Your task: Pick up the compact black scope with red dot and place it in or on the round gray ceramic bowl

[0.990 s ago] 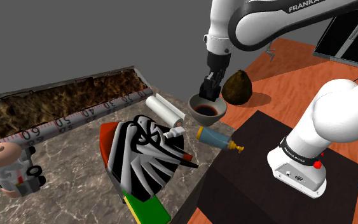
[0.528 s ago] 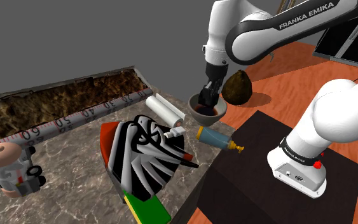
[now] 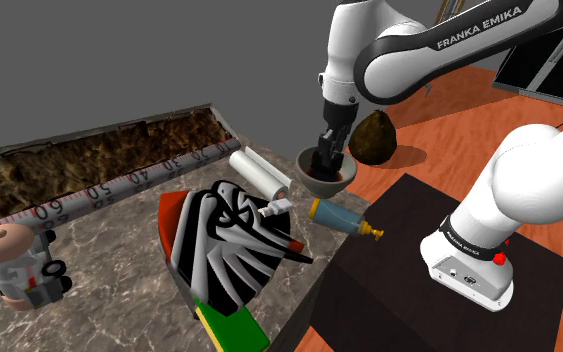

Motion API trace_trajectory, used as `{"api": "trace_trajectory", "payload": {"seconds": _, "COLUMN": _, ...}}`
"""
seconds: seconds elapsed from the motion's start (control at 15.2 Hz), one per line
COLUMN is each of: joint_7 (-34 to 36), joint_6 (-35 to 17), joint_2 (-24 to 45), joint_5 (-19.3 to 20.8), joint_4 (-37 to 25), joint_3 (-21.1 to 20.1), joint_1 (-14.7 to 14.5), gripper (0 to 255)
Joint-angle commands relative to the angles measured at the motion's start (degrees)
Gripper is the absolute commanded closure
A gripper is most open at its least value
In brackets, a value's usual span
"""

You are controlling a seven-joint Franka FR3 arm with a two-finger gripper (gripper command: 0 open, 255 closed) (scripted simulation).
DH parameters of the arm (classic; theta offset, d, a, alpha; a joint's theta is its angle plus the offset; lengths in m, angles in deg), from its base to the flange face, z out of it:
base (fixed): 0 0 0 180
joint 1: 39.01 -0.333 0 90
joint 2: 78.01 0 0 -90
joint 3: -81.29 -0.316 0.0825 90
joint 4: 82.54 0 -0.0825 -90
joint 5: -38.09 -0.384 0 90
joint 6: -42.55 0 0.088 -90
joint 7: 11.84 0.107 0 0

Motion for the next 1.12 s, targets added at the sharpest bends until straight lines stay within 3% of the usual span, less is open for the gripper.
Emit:
{"api": "trace_trajectory", "payload": {"seconds": 0.0, "joint_7": 0.0, "joint_6": -0.01, "joint_2": 0.0, "joint_5": 0.0, "joint_4": 0.0, "joint_3": 0.0, "joint_1": 0.0, "gripper": 0}}
{"api": "trace_trajectory", "payload": {"seconds": 0.26, "joint_7": 0.0, "joint_6": -0.01, "joint_2": 0.0, "joint_5": 0.0, "joint_4": 0.0, "joint_3": 0.0, "joint_1": 0.0, "gripper": 0}}
{"api": "trace_trajectory", "payload": {"seconds": 0.53, "joint_7": -0.15, "joint_6": 8.34, "joint_2": -3.12, "joint_5": 0.17, "joint_4": -5.24, "joint_3": 0.69, "joint_1": -0.02, "gripper": 0}}
{"api": "trace_trajectory", "payload": {"seconds": 1.06, "joint_7": -0.15, "joint_6": 8.34, "joint_2": -3.12, "joint_5": 0.17, "joint_4": -5.24, "joint_3": 0.69, "joint_1": -0.02, "gripper": 0}}
